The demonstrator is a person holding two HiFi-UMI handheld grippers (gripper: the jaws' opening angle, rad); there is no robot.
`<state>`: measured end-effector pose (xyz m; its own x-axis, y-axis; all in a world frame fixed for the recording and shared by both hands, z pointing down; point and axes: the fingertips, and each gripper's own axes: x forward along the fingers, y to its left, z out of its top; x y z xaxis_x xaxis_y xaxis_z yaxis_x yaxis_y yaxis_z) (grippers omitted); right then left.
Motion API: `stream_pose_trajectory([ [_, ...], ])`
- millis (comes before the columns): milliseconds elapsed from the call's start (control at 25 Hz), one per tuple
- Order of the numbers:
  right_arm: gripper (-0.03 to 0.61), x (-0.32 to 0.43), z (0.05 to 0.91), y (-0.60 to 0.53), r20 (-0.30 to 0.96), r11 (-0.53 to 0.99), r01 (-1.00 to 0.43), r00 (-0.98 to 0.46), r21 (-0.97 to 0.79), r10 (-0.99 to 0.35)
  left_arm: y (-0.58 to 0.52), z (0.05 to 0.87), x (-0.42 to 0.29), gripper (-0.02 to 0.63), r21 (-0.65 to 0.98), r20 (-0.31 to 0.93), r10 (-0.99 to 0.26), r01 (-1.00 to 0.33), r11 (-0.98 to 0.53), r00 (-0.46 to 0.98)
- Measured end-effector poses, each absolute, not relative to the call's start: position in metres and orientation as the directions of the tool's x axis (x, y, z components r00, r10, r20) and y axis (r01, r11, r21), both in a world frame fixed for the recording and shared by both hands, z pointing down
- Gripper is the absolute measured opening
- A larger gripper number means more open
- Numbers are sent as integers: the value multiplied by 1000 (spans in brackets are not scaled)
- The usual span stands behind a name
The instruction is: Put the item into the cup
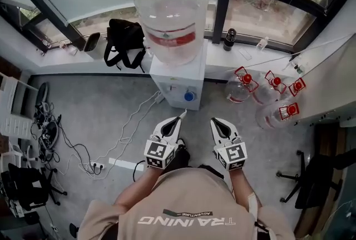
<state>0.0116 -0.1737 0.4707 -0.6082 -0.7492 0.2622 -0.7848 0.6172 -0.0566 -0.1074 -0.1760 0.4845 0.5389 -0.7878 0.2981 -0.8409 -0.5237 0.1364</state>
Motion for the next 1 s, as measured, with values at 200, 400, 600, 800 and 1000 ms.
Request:
stream_pose_trajectory([
  [200, 11, -2, 464, -210, 264, 567, -823, -555, -37, -789, -214, 491, -114, 8, 163, 302, -743, -800, -578, 598],
  [400, 11, -9, 472, -228, 287, 514, -856, -506, -50, -814, -238, 511, -113, 8, 185, 329, -690, -761, -622, 644],
  [600, 11, -2, 489, -245, 326, 509, -859, -496, -49, -805, -262, 533, -102, 8, 208, 369, -648, -739, -641, 666],
  [800, 12, 18, 520, -258, 350, 505, -858, -504, -97, -789, -274, 555, -85, 8, 194, 415, -638, -748, -634, 649],
  [1000, 12, 18, 556, -275, 366, 536, -831, -551, -152, -750, -290, 587, -84, 8, 242, 447, -648, -781, -575, 616],
])
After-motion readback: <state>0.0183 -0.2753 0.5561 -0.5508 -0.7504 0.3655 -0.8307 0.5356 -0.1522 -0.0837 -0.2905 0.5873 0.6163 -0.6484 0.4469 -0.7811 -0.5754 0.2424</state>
